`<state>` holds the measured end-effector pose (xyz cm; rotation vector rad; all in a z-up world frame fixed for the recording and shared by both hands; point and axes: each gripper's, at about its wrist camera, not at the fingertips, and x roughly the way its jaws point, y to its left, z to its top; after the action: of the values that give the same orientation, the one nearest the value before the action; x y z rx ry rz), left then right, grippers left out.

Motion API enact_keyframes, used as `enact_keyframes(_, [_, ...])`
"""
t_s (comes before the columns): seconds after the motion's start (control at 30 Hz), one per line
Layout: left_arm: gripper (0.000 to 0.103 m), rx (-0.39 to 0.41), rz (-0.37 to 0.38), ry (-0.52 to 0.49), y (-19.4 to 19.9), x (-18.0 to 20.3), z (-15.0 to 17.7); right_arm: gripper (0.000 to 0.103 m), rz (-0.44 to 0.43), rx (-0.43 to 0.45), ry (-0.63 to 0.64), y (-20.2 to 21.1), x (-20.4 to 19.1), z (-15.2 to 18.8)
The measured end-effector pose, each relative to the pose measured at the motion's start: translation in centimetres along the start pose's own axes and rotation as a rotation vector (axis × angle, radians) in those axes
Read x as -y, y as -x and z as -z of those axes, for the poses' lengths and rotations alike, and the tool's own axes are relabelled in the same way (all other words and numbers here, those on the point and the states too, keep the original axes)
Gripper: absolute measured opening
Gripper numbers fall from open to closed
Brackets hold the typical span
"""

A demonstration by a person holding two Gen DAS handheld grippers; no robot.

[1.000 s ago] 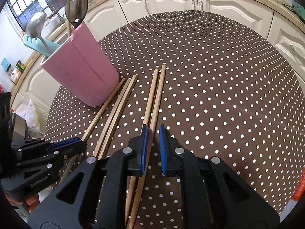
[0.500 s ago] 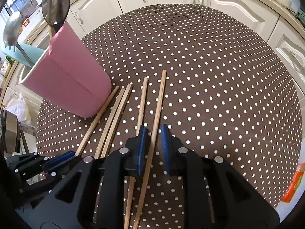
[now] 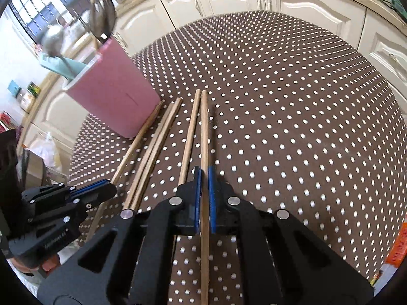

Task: Organize utensils
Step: 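Lift both chopsticks upright and drop them into the pink cup, opening both tools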

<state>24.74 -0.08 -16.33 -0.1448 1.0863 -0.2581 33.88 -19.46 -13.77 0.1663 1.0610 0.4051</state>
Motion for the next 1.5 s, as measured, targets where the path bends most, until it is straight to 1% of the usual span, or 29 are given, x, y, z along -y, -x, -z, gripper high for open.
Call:
enact_keyframes(0.2, [0.006, 0.081, 0.042, -0.037, 3.2, 1.6, 0.9, 0.006, -0.094, 0.112, 0.004, 3.5, 0.1, 1.2])
enact_keyframes(0.33, [0.006, 0.170, 0.092, -0.077, 5.9, 3.1, 1.8, 0.006, -0.149, 0.207, 0.014, 6.5, 0.0, 2.0])
enact_keyframes(0.4, [0.006, 0.239, 0.118, -0.108, 7.4, 4.1, 2.3, 0.006, -0.167, 0.249, 0.025, 7.9, -0.6, 2.7])
enact_keyframes(0.43, [0.006, 0.289, 0.122, -0.135, 8.4, 4.8, 2.6, 0.006, -0.175, 0.265, 0.030, 8.6, -1.1, 3.6])
enact_keyframes(0.5, [0.006, 0.352, 0.118, -0.170, 9.7, 5.5, 2.7, 0.006, -0.186, 0.313, 0.049, 10.1, -1.6, 3.6])
enact_keyframes(0.53, [0.006, 0.396, 0.124, -0.187, 10.5, 6.0, 2.9, 0.006, -0.188, 0.331, 0.057, 10.8, -2.1, 4.3])
enact_keyframes(0.57, [0.006, 0.433, 0.137, -0.199, 11.2, 6.3, 3.0, 0.006, -0.197, 0.360, 0.070, 11.6, -2.5, 4.3])
enact_keyframes(0.63, [0.006, 0.508, 0.166, -0.209, 12.5, 6.6, 3.1, 0.006, -0.208, 0.395, 0.086, 12.8, -2.7, 4.7])
enact_keyframes(0.77, [0.006, 0.613, 0.194, -0.197, 13.9, 5.8, 2.6, 0.006, -0.222, 0.460, 0.127, 14.8, -3.6, 4.3])
enact_keyframes(0.9, [0.006, 0.740, 0.187, -0.171, 15.0, 4.6, 1.5, 0.006, -0.230, 0.505, 0.159, 16.0, -5.3, 3.3])
enact_keyframes(0.93, [0.006, 0.761, 0.189, -0.167, 15.3, 4.4, 1.6, 0.006, -0.234, 0.517, 0.164, 16.1, -5.6, 2.9])
enact_keyframes(1.03, [0.006, 0.865, 0.181, -0.141, 15.9, 3.5, 0.6, 0.006, -0.233, 0.549, 0.183, 16.3, -7.1, 1.6])
enact_keyframes(1.17, [0.006, 0.962, 0.162, -0.108, 15.9, 2.6, -1.2, 0.006, -0.253, 0.586, 0.206, 16.6, -8.1, -0.3])
enact_keyframes(1.3, [0.006, 1.014, 0.157, -0.065, 15.1, 1.5, -3.4, 0.006, -0.263, 0.621, 0.231, 17.1, -8.9, -2.1])
enact_keyframes(1.43, [0.006, 1.073, 0.094, -0.056, 13.7, 1.1, -5.4, 0.006, -0.263, 0.645, 0.254, 17.2, -9.3, -3.5])
enact_keyframes(1.5, [0.006, 1.098, 0.075, -0.044, 13.2, 0.9, -6.3, 0.006, -0.262, 0.656, 0.261, 17.0, -9.5, -4.3])
